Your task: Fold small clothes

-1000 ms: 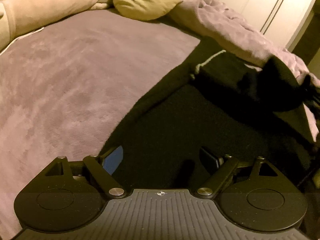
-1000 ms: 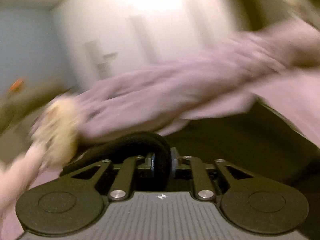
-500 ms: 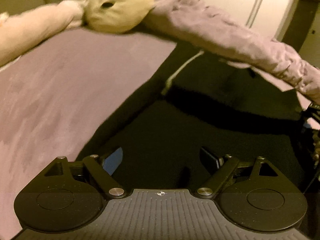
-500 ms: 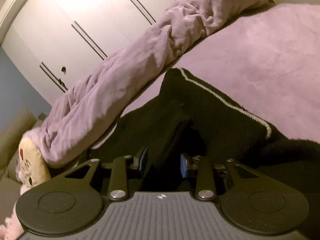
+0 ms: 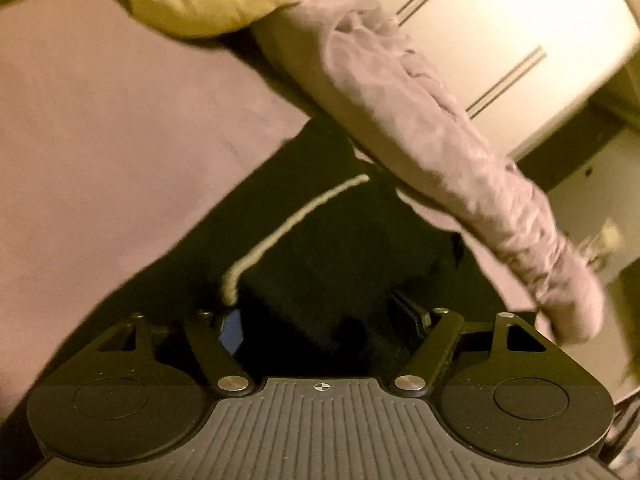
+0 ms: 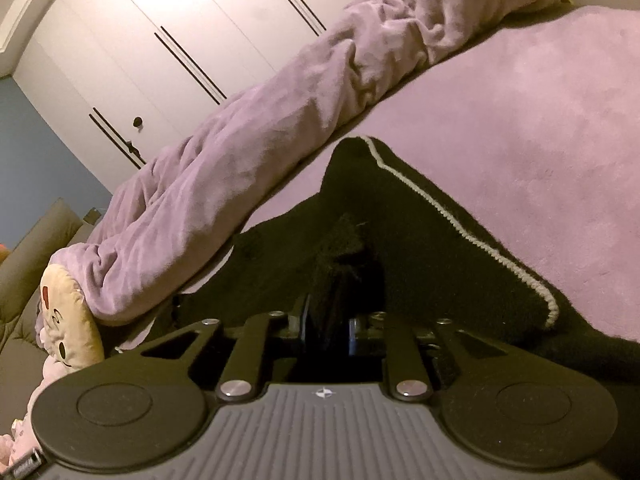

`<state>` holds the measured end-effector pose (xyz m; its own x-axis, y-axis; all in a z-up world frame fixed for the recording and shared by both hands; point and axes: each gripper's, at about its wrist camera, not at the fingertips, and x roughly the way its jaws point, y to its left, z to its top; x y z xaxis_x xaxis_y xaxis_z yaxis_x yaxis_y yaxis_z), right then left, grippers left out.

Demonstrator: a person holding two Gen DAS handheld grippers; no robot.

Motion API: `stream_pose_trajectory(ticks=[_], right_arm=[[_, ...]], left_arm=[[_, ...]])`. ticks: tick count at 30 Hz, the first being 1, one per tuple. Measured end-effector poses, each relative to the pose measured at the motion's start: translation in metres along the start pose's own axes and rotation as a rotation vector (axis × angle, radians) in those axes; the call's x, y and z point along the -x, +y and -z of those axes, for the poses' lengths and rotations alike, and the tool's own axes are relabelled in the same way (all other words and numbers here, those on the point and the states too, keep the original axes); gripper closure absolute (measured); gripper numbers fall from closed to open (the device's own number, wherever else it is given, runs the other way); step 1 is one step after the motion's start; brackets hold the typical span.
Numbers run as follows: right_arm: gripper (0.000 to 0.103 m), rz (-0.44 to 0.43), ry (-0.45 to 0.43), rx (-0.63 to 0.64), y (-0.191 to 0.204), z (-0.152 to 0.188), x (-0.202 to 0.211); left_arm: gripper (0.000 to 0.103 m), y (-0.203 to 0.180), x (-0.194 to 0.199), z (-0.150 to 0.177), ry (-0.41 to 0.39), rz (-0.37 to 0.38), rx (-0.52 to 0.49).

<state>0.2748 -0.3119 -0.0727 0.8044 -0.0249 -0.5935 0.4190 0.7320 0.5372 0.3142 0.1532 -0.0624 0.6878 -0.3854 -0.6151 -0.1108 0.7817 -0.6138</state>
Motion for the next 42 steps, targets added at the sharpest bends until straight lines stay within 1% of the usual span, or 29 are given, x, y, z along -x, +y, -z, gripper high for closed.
stream_pose_trajectory(ticks=[2,3,4,5,6,7,8,11,12,13,14,15,17,18,19,20,22,24,26,27,29,33,34,35,36,37,38,39,42], right_arm=[[0.084,-0.005,0.010,-0.005,0.001,-0.001,-0.003],[0.084,-0.006,0.012,0.007,0.003,-0.001,-0.004],[0.088,-0.002,0.014,0.022,0.005,-0.001,-0.004],[0.089,0.003,0.011,0.041,0.008,-0.002,-0.004],[0.090,-0.001,0.004,0.062,0.013,-0.003,-0.003],[0.091,-0.013,-0.006,0.079,0.018,-0.004,-0.001],[0.091,-0.029,-0.018,0.091,0.022,-0.006,0.002],[0.091,-0.147,-0.074,0.124,0.036,-0.008,0.015],[0.091,-0.172,-0.083,0.134,0.038,-0.007,0.018],[0.091,-0.183,-0.083,0.145,0.039,-0.006,0.019],[0.091,-0.175,-0.084,0.162,0.036,-0.003,0.018],[0.089,-0.141,-0.076,0.180,0.034,0.000,0.016],[0.084,-0.042,-0.006,0.209,0.023,0.007,0.003],[0.081,-0.018,0.027,0.195,0.016,0.009,-0.002],[0.083,-0.013,0.043,0.174,0.007,0.011,-0.004],[0.083,-0.045,0.031,0.144,-0.002,0.013,-0.001],[0.083,-0.070,0.020,0.105,-0.010,0.015,0.001],[0.083,-0.070,0.006,0.098,-0.011,0.019,-0.001],[0.083,-0.063,-0.011,0.116,-0.009,0.024,-0.004],[0.082,-0.061,-0.019,0.129,-0.008,0.027,-0.004],[0.082,-0.072,-0.026,0.128,-0.011,0.028,-0.003],[0.082,-0.098,-0.016,0.106,-0.017,0.022,-0.006],[0.082,-0.095,-0.012,0.116,-0.015,0.023,-0.005],[0.082,-0.091,-0.009,0.127,-0.014,0.022,-0.005],[0.082,-0.087,-0.005,0.148,-0.011,0.021,-0.005],[0.083,-0.084,-0.005,0.163,-0.009,0.020,-0.005],[0.083,-0.078,-0.003,0.182,-0.007,0.019,-0.006],[0.087,-0.072,-0.003,0.206,-0.003,0.017,-0.007],[0.092,-0.057,-0.002,0.263,0.008,0.014,-0.010]], left_arm=[[0.040,0.002,0.000,-0.006,-0.034,-0.014,0.046],[0.050,0.005,0.002,-0.007,-0.054,-0.024,0.062],[0.062,0.008,0.005,-0.009,-0.077,-0.034,0.080],[0.068,0.013,0.008,-0.010,-0.098,-0.037,0.095],[0.077,0.018,0.012,-0.010,-0.119,-0.047,0.104],[0.082,0.022,0.014,-0.011,-0.136,-0.052,0.111],[0.082,0.026,0.018,-0.013,-0.160,-0.055,0.116],[0.084,0.033,0.037,-0.012,-0.261,-0.088,0.100],[0.083,0.035,0.040,-0.010,-0.273,-0.101,0.096],[0.081,0.037,0.041,-0.010,-0.249,-0.112,0.096],[0.081,0.039,0.040,-0.010,-0.210,-0.121,0.092],[0.079,0.040,0.040,-0.010,-0.174,-0.128,0.077],[0.069,0.035,0.041,-0.010,-0.081,-0.178,0.003],[0.059,0.030,0.046,-0.009,-0.063,-0.198,-0.041],[0.050,0.023,0.051,-0.009,-0.047,-0.217,-0.092],[0.044,0.013,0.056,-0.009,-0.035,-0.246,-0.152],[0.028,-0.008,0.062,-0.015,-0.053,-0.300,-0.274],[0.022,-0.027,0.057,-0.021,-0.091,-0.316,-0.391],[0.019,-0.040,0.041,-0.032,-0.098,-0.304,-0.448],[0.015,-0.043,0.025,-0.040,-0.077,-0.278,-0.458],[0.014,-0.043,-0.009,-0.052,-0.018,-0.236,-0.458],[0.018,-0.039,-0.064,-0.058,0.090,-0.295,-0.438],[0.019,-0.037,-0.072,-0.057,0.087,-0.302,-0.433],[0.021,-0.036,-0.075,-0.056,0.067,-0.295,-0.432],[0.032,-0.037,-0.077,-0.056,0.051,-0.285,-0.441],[0.048,-0.037,-0.079,-0.057,0.035,-0.288,-0.451],[0.057,-0.037,-0.081,-0.058,0.022,-0.298,-0.454],[0.068,-0.035,-0.081,-0.059,0.015,-0.295,-0.454],[0.079,-0.029,-0.079,-0.068,-0.004,-0.280,-0.420]])
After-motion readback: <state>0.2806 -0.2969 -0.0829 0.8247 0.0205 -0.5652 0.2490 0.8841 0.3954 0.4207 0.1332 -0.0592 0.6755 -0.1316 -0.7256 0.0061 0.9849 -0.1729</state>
